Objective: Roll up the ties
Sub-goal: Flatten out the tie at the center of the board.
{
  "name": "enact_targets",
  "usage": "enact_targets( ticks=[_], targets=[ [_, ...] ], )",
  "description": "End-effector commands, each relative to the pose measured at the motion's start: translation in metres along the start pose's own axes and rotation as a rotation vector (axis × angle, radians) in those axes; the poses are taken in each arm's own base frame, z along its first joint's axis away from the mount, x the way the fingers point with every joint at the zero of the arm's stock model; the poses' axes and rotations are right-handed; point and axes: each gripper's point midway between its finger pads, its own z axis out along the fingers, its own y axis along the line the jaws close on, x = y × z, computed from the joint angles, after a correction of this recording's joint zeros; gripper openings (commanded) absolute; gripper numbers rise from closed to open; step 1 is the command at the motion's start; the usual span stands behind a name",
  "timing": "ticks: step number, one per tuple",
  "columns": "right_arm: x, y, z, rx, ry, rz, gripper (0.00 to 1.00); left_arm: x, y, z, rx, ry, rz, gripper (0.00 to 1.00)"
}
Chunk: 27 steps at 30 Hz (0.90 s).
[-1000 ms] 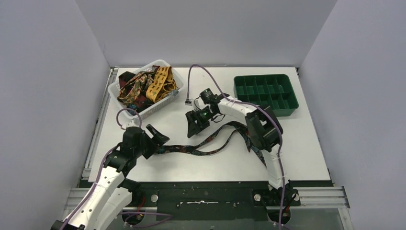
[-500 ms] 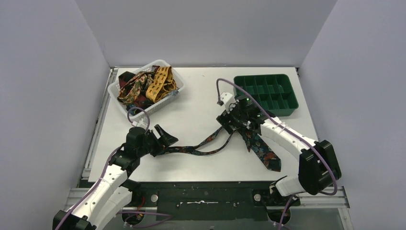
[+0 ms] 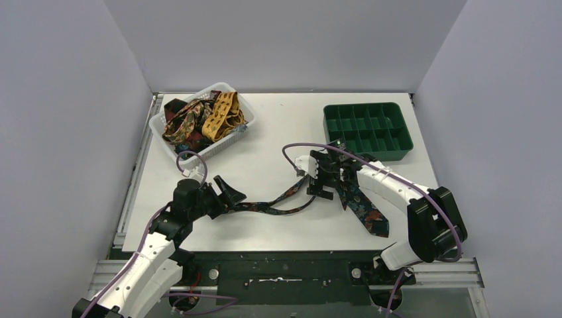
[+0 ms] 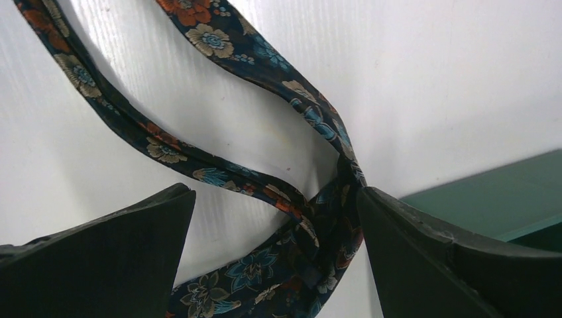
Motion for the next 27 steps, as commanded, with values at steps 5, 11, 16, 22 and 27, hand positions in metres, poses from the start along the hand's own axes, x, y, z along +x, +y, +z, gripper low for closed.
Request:
enact_targets(
  ticks=[5, 11, 16, 22, 27],
  targets=[
    [-0.024, 0.021, 0.006, 0.028, -0.081, -0.217, 1.00, -0.002, -0.004, -0.001, 0.017, -0.005, 0.021, 0.75],
    [-0.014, 0.012, 0.011, 0.273, -0.048, -0.283, 1.00, -0.003, -0.002, -0.002, 0.004, -0.013, 0.023, 0.75],
    [-0.018, -0.004, 0.014, 0.346, -0.048, -0.323, 1.00, -0.003, 0.001, -0.003, -0.006, -0.016, 0.025, 0.75],
    [-0.025, -0.013, 0.029, 0.298, -0.073, -0.335, 1.00, -0.004, -0.002, -0.003, 0.002, -0.017, 0.028, 0.75],
    [-0.026, -0.016, 0.044, 0.175, -0.087, -0.318, 1.00, -0.004, -0.004, -0.003, 0.009, -0.012, 0.036, 0.75]
  ],
)
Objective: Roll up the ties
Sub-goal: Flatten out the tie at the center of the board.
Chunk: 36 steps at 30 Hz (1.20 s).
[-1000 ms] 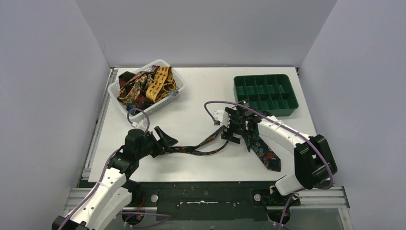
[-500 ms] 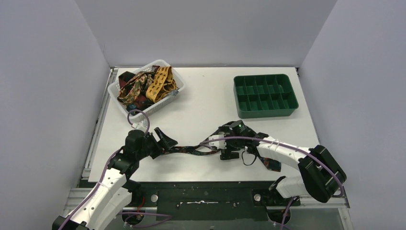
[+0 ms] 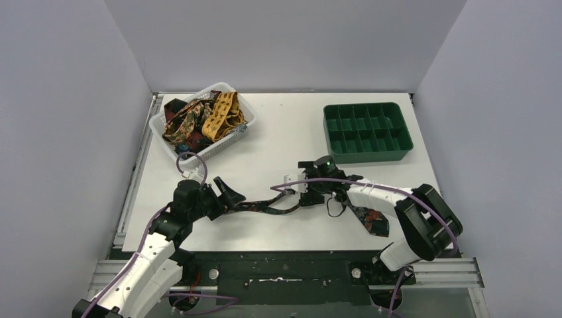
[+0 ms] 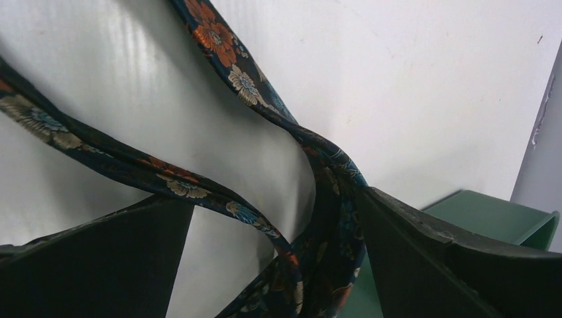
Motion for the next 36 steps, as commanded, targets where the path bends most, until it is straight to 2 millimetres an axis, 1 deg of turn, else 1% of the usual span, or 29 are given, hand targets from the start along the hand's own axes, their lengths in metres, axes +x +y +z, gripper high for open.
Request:
enact_targets(
  ticks=[1, 5, 7, 9, 12, 14, 17, 18, 27, 30, 33, 35, 36],
  targets=[
    [-0.015, -0.025, 0.009, -0.025, -0.076, -0.009, 1.00, -0.008, -0.011, -0.004, 0.032, -0.019, 0.040, 0.75],
    [-0.022, -0.034, 0.009, -0.034, -0.088, -0.035, 1.00, -0.008, -0.010, -0.006, 0.019, -0.015, 0.051, 0.75],
    [-0.028, -0.033, 0.005, -0.059, -0.110, -0.030, 1.00, -0.008, -0.009, -0.006, 0.016, -0.020, 0.051, 0.75],
    [-0.031, -0.037, 0.003, -0.036, -0.127, -0.028, 1.00, -0.008, -0.007, -0.006, 0.013, -0.023, 0.049, 0.75],
    [-0.028, -0.044, 0.004, 0.021, -0.107, -0.038, 1.00, -0.007, -0.007, -0.005, 0.018, -0.022, 0.044, 0.75],
    [-0.028, -0.045, 0.003, 0.029, -0.113, -0.032, 1.00, -0.007, -0.007, -0.005, 0.016, -0.018, 0.045, 0.75],
    [-0.019, -0.051, 0.007, 0.042, -0.070, -0.042, 1.00, -0.006, -0.006, -0.004, 0.012, -0.011, 0.045, 0.75],
    [-0.020, -0.054, 0.008, 0.047, -0.067, -0.044, 1.00, -0.006, -0.007, -0.004, 0.014, -0.009, 0.046, 0.75],
    [-0.016, -0.066, 0.020, 0.013, -0.091, -0.049, 1.00, -0.005, -0.006, -0.003, 0.015, 0.000, 0.050, 0.75],
    [-0.018, -0.061, 0.028, -0.065, -0.121, -0.022, 1.00, -0.004, -0.005, -0.002, 0.012, 0.001, 0.049, 0.75],
    [-0.014, -0.048, 0.039, -0.180, -0.130, 0.013, 0.99, -0.003, -0.005, -0.002, 0.013, 0.008, 0.052, 0.75],
    [-0.012, -0.033, 0.044, -0.290, -0.134, 0.049, 0.94, -0.003, -0.004, -0.002, 0.009, 0.011, 0.053, 0.75],
    [-0.013, -0.030, 0.045, -0.337, -0.137, 0.071, 0.89, -0.003, -0.004, -0.002, 0.009, 0.012, 0.056, 0.75]
  ],
)
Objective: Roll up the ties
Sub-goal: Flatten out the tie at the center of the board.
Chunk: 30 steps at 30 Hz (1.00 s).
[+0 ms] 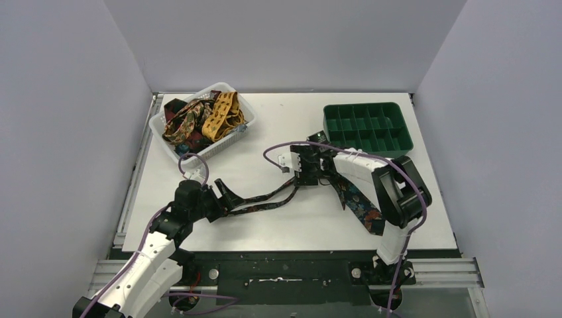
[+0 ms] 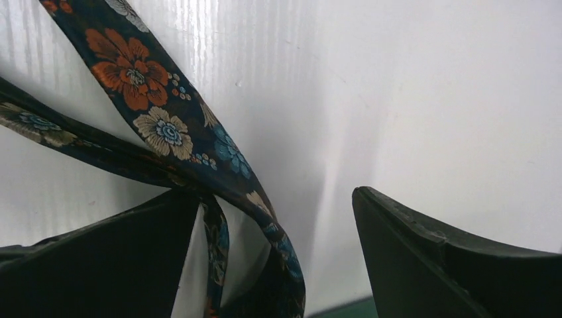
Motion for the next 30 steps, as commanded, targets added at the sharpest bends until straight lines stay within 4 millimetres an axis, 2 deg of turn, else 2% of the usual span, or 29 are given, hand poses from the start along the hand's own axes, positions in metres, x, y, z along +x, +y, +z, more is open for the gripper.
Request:
enact_targets(
  ticks=[1, 4, 7, 8, 10, 13, 17, 19, 22, 25, 30],
  targets=[
    [-0.010, 0.026, 0.007, -0.231, -0.074, 0.083, 0.85, -0.009, -0.014, -0.003, 0.042, -0.017, 0.038, 0.75],
    [-0.007, 0.049, 0.004, -0.370, -0.087, 0.148, 0.71, -0.011, -0.014, -0.005, 0.035, -0.024, 0.040, 0.75],
    [-0.013, 0.063, -0.002, -0.427, -0.116, 0.203, 0.55, -0.015, -0.015, -0.008, 0.035, -0.038, 0.040, 0.75],
    [-0.017, 0.068, -0.005, -0.450, -0.137, 0.220, 0.44, -0.016, -0.016, -0.009, 0.035, -0.044, 0.041, 0.75],
    [-0.023, 0.075, -0.010, -0.487, -0.152, 0.254, 0.17, -0.019, -0.017, -0.010, 0.036, -0.052, 0.043, 0.75],
    [-0.038, 0.088, -0.022, -0.557, -0.194, 0.313, 0.03, -0.022, -0.018, -0.011, 0.031, -0.056, 0.042, 0.75],
    [-0.069, 0.114, -0.034, -0.653, -0.247, 0.354, 0.00, -0.024, -0.021, -0.011, 0.037, -0.061, 0.033, 0.75],
    [-0.088, 0.133, -0.039, -0.712, -0.274, 0.362, 0.00, -0.025, -0.024, -0.012, 0.043, -0.067, 0.030, 0.75],
    [-0.106, 0.154, -0.045, -0.797, -0.324, 0.412, 0.00, -0.027, -0.027, -0.014, 0.048, -0.073, 0.028, 0.75],
    [-0.113, 0.165, -0.049, -0.875, -0.364, 0.477, 0.00, -0.029, -0.030, -0.016, 0.054, -0.080, 0.026, 0.75],
    [-0.109, 0.162, -0.048, -0.963, -0.352, 0.527, 0.00, -0.031, -0.032, -0.017, 0.059, -0.084, 0.018, 0.75]
  ],
)
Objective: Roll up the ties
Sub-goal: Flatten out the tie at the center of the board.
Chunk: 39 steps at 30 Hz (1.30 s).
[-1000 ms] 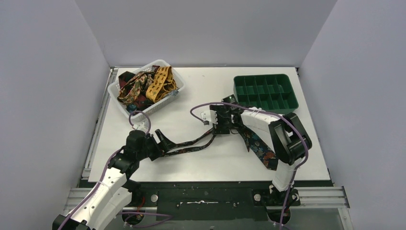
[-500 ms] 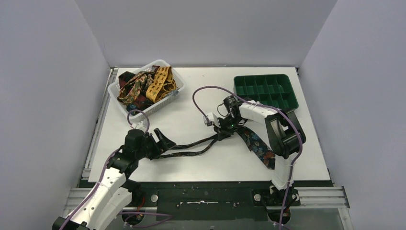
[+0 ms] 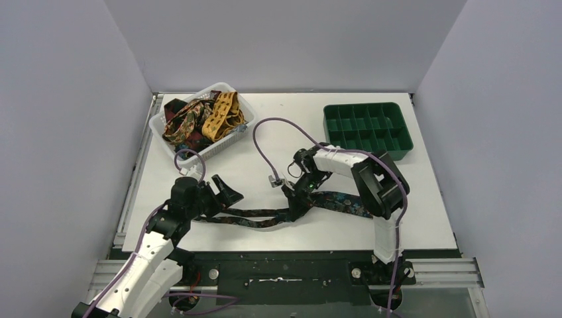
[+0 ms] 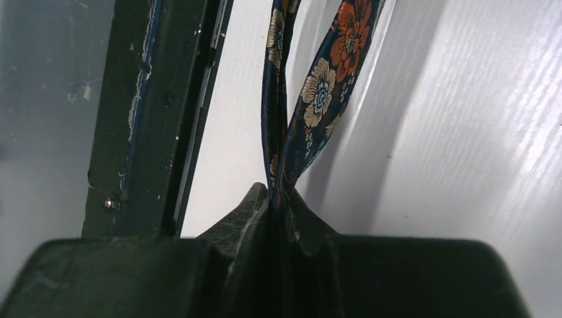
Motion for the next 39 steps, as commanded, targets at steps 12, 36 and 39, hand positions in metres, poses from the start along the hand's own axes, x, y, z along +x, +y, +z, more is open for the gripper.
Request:
enact_targets(
  ticks=[12, 36, 39],
  targets=[
    [-0.019, -0.030, -0.031, -0.013, -0.119, 0.089, 0.37, -0.018, -0.024, -0.006, 0.055, -0.038, 0.006, 0.75],
    [-0.062, 0.014, -0.224, 1.357, -0.593, 0.073, 1.00, -0.018, -0.024, -0.007, 0.073, -0.039, 0.044, 0.75],
    [-0.042, 0.022, -0.159, 1.109, -0.478, -0.063, 1.00, -0.016, -0.022, -0.007, 0.071, -0.029, 0.042, 0.75]
  ],
)
